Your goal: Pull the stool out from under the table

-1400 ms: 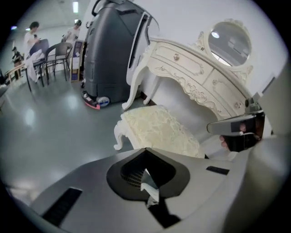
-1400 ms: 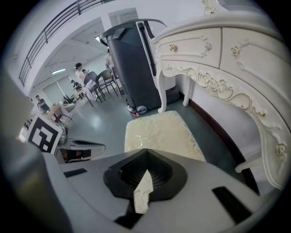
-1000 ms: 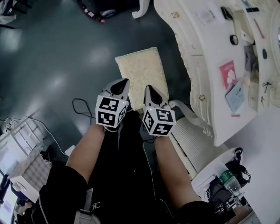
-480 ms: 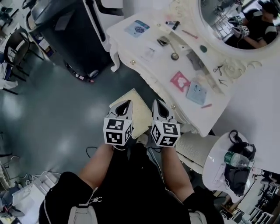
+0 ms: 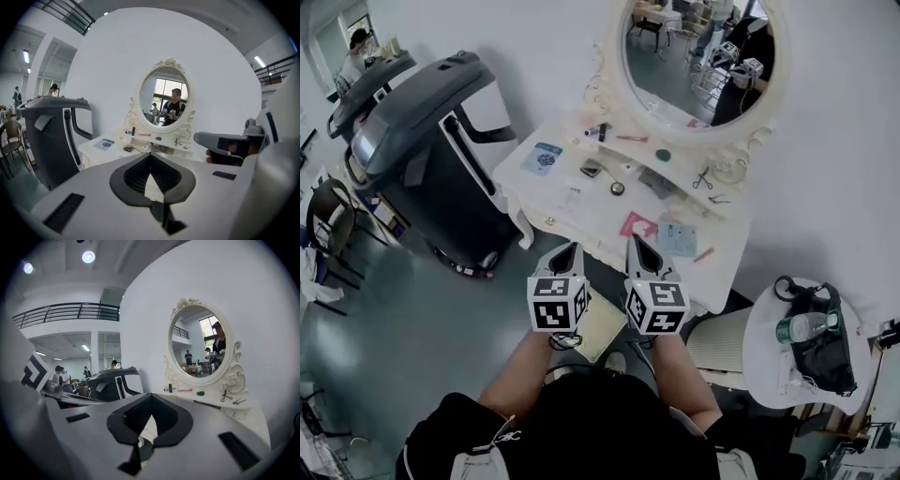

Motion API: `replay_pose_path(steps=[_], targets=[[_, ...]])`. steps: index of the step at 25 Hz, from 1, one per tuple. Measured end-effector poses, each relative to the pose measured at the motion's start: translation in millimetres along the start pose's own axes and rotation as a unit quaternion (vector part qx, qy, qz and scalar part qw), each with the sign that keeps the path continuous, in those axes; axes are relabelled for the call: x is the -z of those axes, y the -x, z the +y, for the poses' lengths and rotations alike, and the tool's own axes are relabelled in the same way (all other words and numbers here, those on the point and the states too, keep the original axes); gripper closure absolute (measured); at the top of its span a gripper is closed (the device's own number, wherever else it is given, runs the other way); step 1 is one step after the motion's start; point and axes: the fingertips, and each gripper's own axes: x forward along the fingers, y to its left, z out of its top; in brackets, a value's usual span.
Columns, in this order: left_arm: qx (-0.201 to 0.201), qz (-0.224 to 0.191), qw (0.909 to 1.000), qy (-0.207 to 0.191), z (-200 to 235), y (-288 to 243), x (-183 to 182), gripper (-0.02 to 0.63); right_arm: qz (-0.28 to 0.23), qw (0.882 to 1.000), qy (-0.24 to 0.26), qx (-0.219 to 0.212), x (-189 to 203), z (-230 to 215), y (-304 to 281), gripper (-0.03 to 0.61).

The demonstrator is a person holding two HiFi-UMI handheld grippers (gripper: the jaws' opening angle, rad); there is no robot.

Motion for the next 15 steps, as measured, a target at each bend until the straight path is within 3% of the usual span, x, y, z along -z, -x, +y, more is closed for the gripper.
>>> replay_pose_path(steps=[7, 11, 15], targets=[[0.006, -0.047, 0.9982, -0.037, -13, 15, -67, 0.611, -0.052, 0.998, -0.013, -0.023, -55, 9, 5, 0.572], [0.000, -0.051, 0.9975, -0.048, -11, 17, -75, 0.611, -0.059, 0.997, -0.030, -0.034, -65, 14, 0, 0.572], [-0.002, -0.045, 0.9984, -0.034, -3, 15, -73, 0.611, -0.061, 0.997, -0.019, -0.035, -69, 17, -5, 0.572]])
